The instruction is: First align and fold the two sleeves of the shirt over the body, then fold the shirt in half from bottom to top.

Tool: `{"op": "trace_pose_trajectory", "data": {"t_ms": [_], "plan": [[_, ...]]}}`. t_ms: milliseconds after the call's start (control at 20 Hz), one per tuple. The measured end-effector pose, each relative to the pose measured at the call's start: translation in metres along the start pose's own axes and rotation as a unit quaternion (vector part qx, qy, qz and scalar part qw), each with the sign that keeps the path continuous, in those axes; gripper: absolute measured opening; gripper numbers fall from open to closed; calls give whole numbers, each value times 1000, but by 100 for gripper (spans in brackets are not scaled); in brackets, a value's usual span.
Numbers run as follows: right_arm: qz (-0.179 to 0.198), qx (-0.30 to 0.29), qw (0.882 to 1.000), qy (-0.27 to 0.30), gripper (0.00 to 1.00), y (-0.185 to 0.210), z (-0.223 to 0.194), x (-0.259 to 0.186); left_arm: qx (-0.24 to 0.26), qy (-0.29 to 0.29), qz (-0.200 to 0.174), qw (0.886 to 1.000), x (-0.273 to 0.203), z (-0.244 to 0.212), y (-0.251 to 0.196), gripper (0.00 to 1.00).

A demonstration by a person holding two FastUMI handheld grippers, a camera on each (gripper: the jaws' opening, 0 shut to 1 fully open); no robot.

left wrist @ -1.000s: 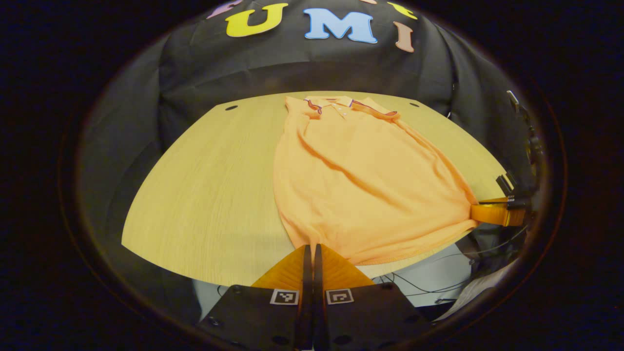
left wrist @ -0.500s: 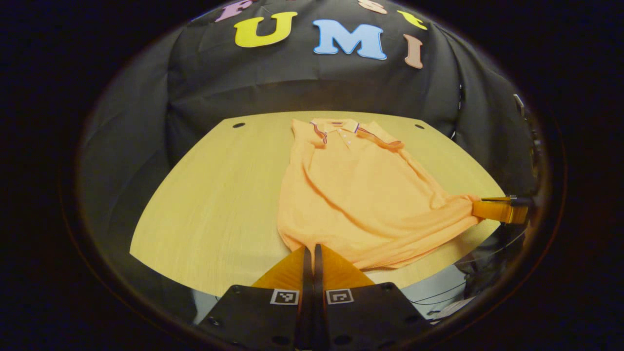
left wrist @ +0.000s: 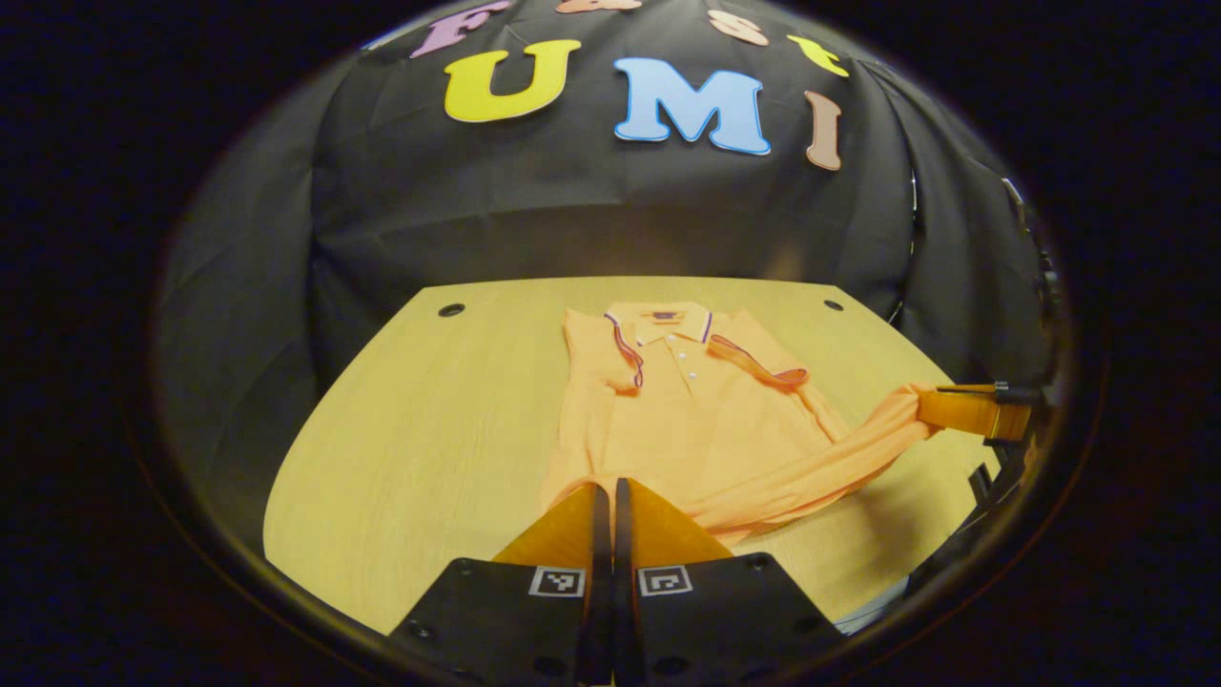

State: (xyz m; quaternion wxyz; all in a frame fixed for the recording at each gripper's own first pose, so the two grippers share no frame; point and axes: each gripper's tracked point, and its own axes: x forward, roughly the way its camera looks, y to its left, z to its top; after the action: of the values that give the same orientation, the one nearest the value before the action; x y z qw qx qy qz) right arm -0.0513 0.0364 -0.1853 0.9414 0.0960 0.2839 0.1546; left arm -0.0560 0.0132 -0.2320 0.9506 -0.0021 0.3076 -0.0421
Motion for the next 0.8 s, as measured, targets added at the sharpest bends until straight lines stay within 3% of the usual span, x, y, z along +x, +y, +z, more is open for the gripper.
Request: {"op": "trace_pose_trajectory", "data": {"t_ms": [500, 800], "plan": [[-21, -7, 999, -30, 0, -11, 91, 91, -2, -50, -15, 999, 98, 111, 8, 6], [-30, -20, 999, -36, 0, -20, 121, 134, 3, -63, -16, 998, 148, 143, 10, 6]]}}
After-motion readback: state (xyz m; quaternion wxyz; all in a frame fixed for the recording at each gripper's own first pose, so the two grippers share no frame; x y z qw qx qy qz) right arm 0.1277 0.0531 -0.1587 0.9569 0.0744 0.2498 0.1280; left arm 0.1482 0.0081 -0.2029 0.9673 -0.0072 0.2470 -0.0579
